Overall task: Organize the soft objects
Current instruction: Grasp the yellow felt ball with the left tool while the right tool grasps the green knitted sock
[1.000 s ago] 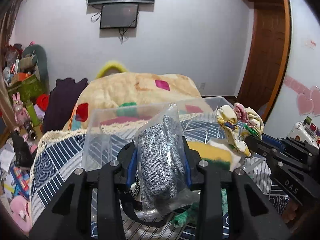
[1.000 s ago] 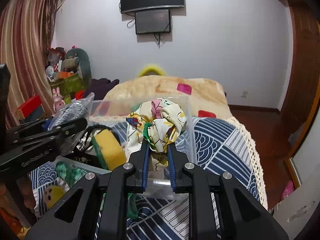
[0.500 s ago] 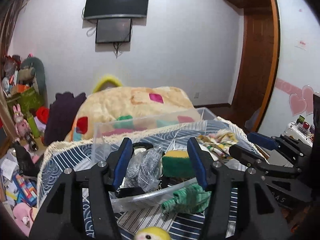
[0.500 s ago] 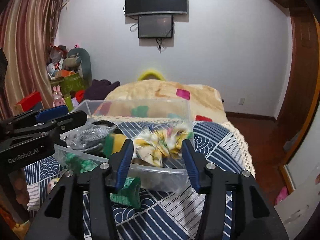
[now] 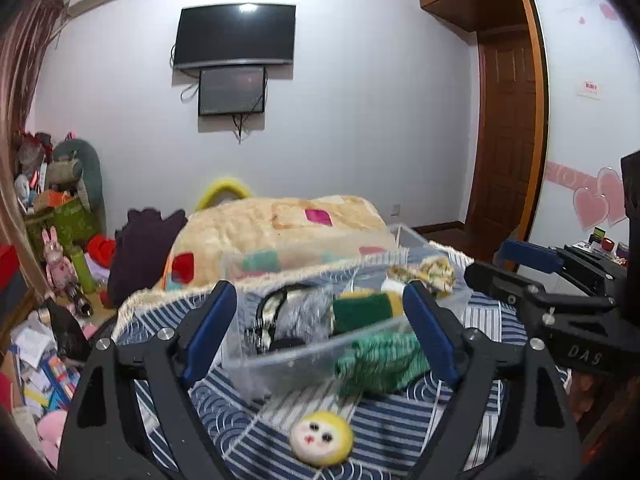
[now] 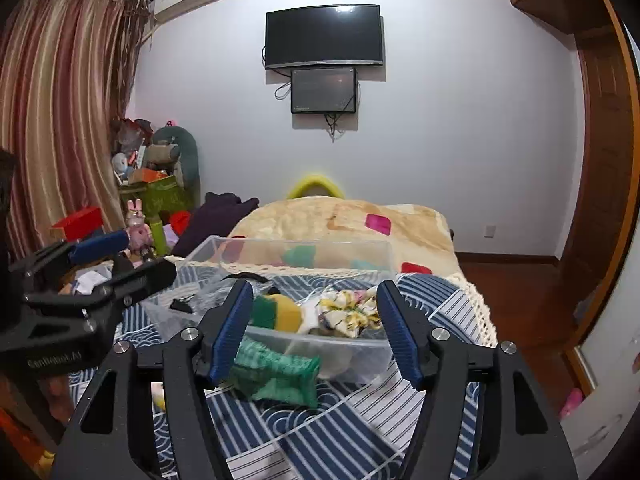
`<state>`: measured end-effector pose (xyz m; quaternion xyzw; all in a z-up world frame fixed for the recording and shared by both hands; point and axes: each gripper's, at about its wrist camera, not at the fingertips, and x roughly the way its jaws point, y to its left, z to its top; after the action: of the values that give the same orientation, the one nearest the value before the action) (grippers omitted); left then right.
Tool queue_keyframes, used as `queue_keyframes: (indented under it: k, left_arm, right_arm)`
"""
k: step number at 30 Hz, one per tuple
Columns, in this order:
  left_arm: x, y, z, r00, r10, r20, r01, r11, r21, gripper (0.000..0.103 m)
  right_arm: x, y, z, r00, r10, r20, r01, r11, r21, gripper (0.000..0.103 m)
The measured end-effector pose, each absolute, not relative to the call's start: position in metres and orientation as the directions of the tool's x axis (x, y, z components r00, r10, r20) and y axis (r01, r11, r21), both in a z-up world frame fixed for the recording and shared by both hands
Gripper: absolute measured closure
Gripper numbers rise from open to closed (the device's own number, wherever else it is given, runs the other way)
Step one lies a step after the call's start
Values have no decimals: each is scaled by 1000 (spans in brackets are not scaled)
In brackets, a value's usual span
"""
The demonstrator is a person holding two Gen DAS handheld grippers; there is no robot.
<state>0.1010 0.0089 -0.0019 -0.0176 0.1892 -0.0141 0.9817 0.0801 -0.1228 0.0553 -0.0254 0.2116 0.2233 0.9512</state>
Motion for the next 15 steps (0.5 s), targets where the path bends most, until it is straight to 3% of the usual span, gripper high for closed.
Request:
queue_keyframes:
  k: [15]
  left_arm:
    - [99, 19, -90, 833, -39, -552, -15, 996, -93, 17]
  right_arm:
    - [93, -96, -5, 696, 436, -571, -474, 876, 91, 42]
